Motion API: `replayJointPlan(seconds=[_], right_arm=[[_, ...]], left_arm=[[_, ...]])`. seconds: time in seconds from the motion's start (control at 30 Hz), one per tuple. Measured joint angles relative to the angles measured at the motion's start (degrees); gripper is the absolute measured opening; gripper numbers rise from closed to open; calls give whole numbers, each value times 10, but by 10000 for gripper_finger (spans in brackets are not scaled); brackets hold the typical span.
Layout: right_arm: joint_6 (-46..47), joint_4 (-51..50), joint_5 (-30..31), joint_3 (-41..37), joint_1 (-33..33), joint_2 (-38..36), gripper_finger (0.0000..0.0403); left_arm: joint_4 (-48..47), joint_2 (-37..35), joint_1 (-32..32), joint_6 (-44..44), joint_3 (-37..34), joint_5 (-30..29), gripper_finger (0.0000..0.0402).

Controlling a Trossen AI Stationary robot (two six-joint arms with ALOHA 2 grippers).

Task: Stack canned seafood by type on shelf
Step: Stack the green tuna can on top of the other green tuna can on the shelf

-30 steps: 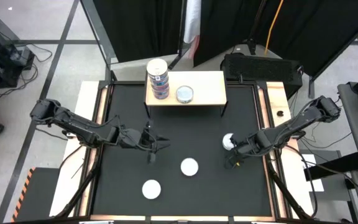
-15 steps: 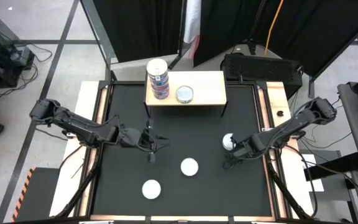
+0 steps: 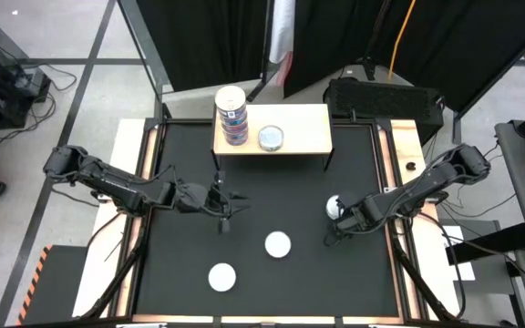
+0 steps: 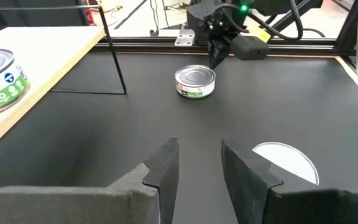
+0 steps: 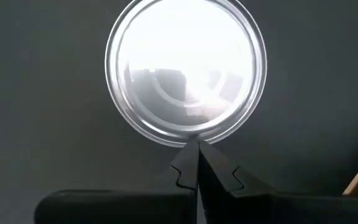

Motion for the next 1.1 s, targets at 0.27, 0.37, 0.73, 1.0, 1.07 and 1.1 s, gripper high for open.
replayJointPlan(seconds=[0.27,0.37,0.73,1.0,1.07,1.1], right_arm=[[2,1,-4,3,2,23,0],[6,1,-9,2,9,23,0],[44,9,-16,-1,42,25,0],[63,7,-1,-1,54,25,0],[64,7,-1,0,54,31,0],[66,7,-2,0,55,37,0]], left_arm=[[-2,0,0,0,0,0,123],[-7,0,0,0,0,0,123],[-12,0,0,-1,0,0,123],[-12,0,0,-1,0,0,123],[-12,0,0,-1,0,0,123],[-12,0,0,-1,0,0,123]])
